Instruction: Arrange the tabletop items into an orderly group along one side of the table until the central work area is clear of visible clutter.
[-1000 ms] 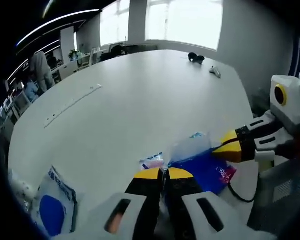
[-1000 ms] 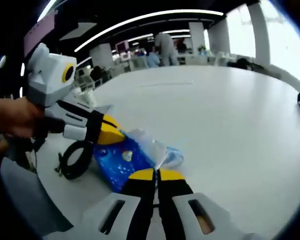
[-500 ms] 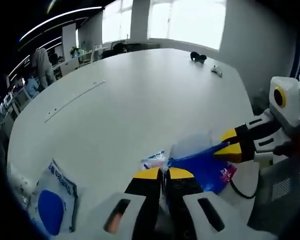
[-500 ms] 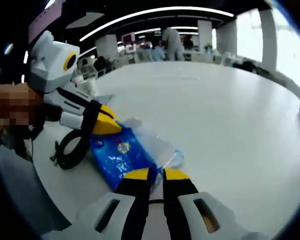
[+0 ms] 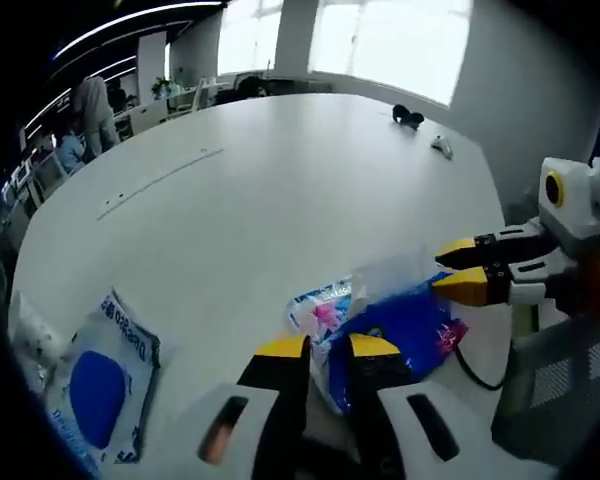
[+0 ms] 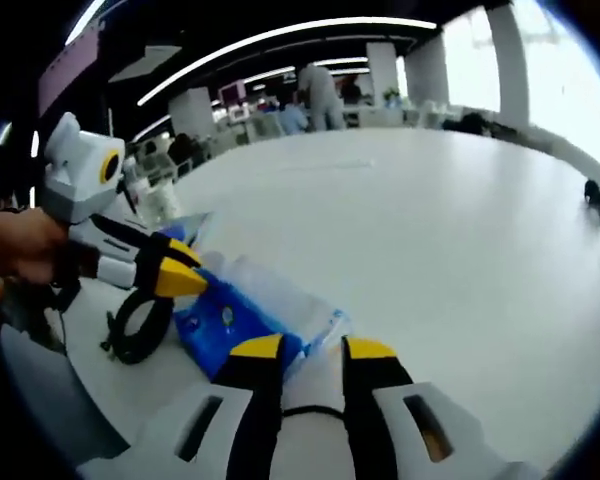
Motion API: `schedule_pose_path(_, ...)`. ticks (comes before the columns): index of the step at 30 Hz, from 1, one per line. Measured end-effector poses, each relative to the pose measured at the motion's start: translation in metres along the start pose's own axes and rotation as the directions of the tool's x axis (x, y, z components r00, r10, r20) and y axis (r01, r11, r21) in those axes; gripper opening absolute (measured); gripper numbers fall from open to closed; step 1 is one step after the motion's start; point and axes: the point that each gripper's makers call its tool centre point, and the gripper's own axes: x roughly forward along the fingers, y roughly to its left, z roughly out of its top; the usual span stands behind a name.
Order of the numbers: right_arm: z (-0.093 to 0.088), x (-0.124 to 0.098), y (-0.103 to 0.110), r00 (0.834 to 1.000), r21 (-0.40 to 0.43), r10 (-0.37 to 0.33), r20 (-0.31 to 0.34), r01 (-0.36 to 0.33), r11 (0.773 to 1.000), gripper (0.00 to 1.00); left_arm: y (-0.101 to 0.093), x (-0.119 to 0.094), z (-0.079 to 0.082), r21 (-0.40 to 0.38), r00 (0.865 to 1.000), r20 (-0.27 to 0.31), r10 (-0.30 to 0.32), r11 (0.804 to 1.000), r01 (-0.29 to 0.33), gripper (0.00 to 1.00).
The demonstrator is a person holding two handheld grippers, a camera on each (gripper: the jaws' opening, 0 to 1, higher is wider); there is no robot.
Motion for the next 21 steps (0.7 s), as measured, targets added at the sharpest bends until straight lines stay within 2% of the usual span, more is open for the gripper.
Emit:
schedule_pose_path(2, 0.003, -0.001, 0.0, 1.0, 0.016, 0.0, 0.017, 0.0, 1.0, 0.2, -0.001, -0.005, 0.007, -0.062, 0.999, 0.046, -0.009, 0.998, 0.012, 0.15)
schedule_pose_path(6, 0.009, -0.002, 0.0, 0.999, 0.016, -0.004, 0.041, 0.003, 1.0, 0.22, 0.002, -0.015, 0.011, -0.076, 0.998, 0.07, -0.005, 0.997, 0.011, 0.17)
schedule_pose_path(8, 0.017, -0.003, 0.001, 0.996, 0.023, -0.007, 0.086, 0.005, 1.0, 0.25, 0.005, -0.019, 0.013, -0.099, 0.996, 0.086, -0.001, 0.995, 0.009, 0.2)
schedule_pose_path(12, 0.019, -0.004, 0.002, 0.996, 0.023, -0.008, 0.091, 0.006, 1.0, 0.3, 0.011, -0.029, 0.016, -0.12, 0.991, 0.13, 0.012, 0.993, 0.003, 0.27)
schedule_pose_path(17, 0.019, -0.002, 0.012, 0.996, -0.034, 0.023, 0.081, -0.02, 0.999, 0.37, 0.023, -0.04, 0.011, -0.146, 0.985, 0.169, 0.032, 0.989, -0.007, 0.35)
schedule_pose_path(21, 0.018, 0.0, 0.015, 0.996, -0.03, 0.038, 0.076, -0.036, 0.999, 0.39, 0.033, -0.05, 0.001, -0.167, 0.982, 0.183, 0.049, 0.986, -0.018, 0.44)
